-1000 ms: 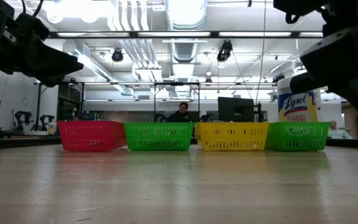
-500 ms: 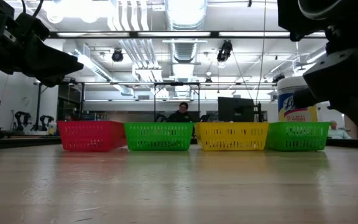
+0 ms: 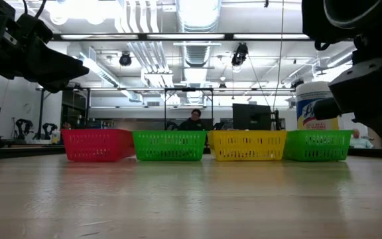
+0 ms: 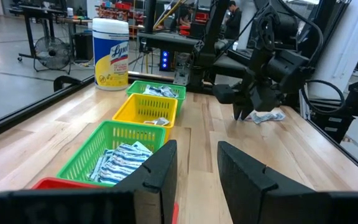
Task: Pick & Place First Aid Supplies
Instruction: Put the orange ointment pack into the yellow bin
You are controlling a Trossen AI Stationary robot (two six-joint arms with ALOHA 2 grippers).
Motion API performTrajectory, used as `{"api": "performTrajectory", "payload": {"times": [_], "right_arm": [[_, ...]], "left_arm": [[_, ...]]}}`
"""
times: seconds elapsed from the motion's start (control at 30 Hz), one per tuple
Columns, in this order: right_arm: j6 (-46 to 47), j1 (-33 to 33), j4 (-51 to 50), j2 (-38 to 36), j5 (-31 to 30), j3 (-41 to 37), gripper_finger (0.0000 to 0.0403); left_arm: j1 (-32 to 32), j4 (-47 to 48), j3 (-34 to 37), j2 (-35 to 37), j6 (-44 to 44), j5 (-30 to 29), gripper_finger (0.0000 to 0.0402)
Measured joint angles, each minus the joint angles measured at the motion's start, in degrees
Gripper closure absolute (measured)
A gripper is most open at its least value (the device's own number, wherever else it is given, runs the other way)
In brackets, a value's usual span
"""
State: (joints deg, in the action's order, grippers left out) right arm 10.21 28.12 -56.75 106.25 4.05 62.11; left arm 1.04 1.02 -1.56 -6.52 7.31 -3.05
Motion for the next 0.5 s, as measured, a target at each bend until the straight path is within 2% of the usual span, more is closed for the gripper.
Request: {"api": "performTrajectory", "payload": {"times": [0.27, 0.5], "right_arm": [[-5.3, -0.53, 0.41, 0.27, -11.72, 1.54, 0.0322], [-5.95, -2.83, 0.0, 0.27, -11.9, 2.68, 0.0323]], "left_arm": [[0.02, -0.02, 0.0, 0.0, -0.02, 0.0, 0.0289], [0.01, -0.04, 0.0, 0.0, 0.01, 0.0, 0.0289]]}}
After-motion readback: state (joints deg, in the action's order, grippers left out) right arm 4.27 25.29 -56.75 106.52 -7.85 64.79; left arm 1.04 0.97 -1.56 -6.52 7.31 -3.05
